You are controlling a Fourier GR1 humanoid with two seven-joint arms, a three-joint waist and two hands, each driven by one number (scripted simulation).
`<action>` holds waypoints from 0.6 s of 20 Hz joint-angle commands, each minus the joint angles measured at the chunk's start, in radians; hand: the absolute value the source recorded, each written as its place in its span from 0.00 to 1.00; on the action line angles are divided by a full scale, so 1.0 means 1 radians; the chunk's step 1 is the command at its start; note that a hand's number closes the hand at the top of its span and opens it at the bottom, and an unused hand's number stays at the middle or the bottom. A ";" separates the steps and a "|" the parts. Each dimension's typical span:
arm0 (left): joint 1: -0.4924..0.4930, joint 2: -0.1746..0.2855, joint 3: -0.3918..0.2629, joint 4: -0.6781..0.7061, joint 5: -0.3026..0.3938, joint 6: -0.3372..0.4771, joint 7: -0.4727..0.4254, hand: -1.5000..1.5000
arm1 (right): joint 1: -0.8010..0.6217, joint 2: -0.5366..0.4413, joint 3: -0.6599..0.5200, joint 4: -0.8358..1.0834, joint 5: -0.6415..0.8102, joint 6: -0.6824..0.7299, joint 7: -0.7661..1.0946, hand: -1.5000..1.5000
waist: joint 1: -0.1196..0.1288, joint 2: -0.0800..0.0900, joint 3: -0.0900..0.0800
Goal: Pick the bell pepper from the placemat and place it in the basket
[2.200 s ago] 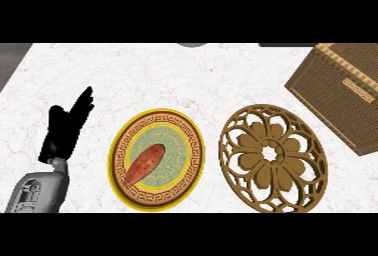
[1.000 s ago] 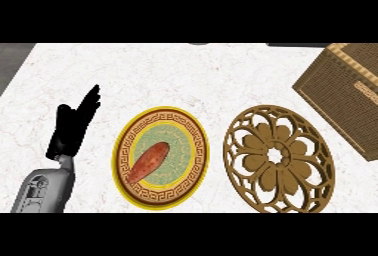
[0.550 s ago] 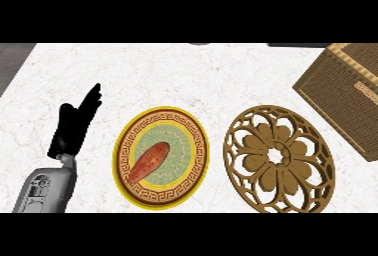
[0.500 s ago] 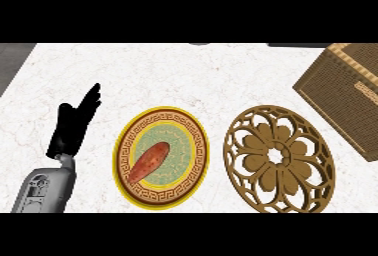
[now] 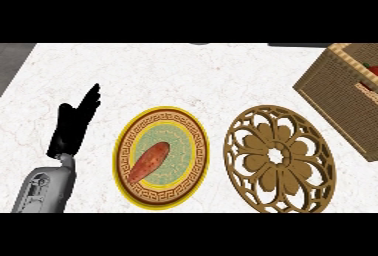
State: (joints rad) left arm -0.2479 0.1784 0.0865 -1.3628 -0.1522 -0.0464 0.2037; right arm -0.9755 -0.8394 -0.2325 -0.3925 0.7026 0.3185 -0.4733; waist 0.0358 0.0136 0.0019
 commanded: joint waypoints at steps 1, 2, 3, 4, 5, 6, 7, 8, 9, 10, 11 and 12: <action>-0.013 -0.019 -0.013 0.041 -0.022 0.019 -0.024 0.50 | -0.011 0.009 -0.040 0.070 -0.029 -0.012 -0.066 0.00 | -0.009 -0.002 0.000; -0.016 -0.038 -0.024 -0.018 -0.016 0.029 0.032 0.50 | -0.004 0.012 -0.069 0.091 -0.046 -0.058 -0.076 0.00 | 0.000 0.000 0.001; -0.007 -0.003 -0.010 -0.014 -0.008 0.000 0.012 0.50 | -0.019 -0.023 -0.094 0.101 -0.069 -0.029 -0.089 0.00 | 0.000 0.000 0.001; -0.031 0.004 -0.002 -0.026 0.010 -0.016 0.048 0.50 | -0.062 -0.020 -0.107 0.108 -0.077 -0.037 -0.054 0.00 | 0.007 0.001 0.001; 0.006 -0.013 -0.009 0.004 -0.018 0.018 -0.005 0.50 | -0.023 0.005 -0.132 0.114 -0.099 -0.085 -0.083 0.00 | 0.000 0.001 0.001; 0.023 -0.001 0.000 -0.009 0.002 -0.006 -0.015 0.50 | -0.048 0.015 -0.154 0.114 -0.123 -0.080 -0.054 0.00 | 0.000 -0.002 0.000; 0.014 -0.029 -0.019 -0.022 -0.006 0.012 0.024 0.50 | -0.052 -0.011 -0.173 0.109 -0.140 -0.079 -0.043 0.00 | -0.008 -0.005 0.000; 0.008 -0.021 -0.010 -0.008 -0.009 0.015 0.015 0.50 | -0.079 -0.009 -0.198 0.104 -0.161 -0.107 -0.016 0.00 | -0.008 -0.004 0.000; 0.009 -0.002 0.001 0.003 -0.007 0.003 -0.007 0.50 | -0.043 -0.031 -0.218 0.132 -0.166 -0.155 -0.051 0.00 | 0.001 0.003 0.001; -0.019 -0.015 -0.007 -0.022 -0.002 0.008 0.047 0.50 | -0.045 -0.069 -0.233 0.144 -0.177 -0.134 -0.048 0.00 | 0.000 0.002 0.001; 0.000 -0.032 -0.015 0.015 -0.023 0.032 0.006 0.50 | -0.078 -0.097 -0.262 0.148 -0.206 -0.098 -0.008 0.00 | -0.008 0.001 0.000; 0.008 -0.012 -0.022 -0.041 -0.013 0.000 0.028 0.50 | -0.053 -0.116 -0.263 0.174 -0.199 -0.111 -0.002 0.00 | 0.003 0.001 0.001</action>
State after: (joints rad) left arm -0.2465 0.1629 0.0751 -1.3746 -0.1620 -0.0366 0.2201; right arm -1.0269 -0.8954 -0.4373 -0.2620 0.5449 0.2189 -0.5029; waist 0.0343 0.0141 0.0023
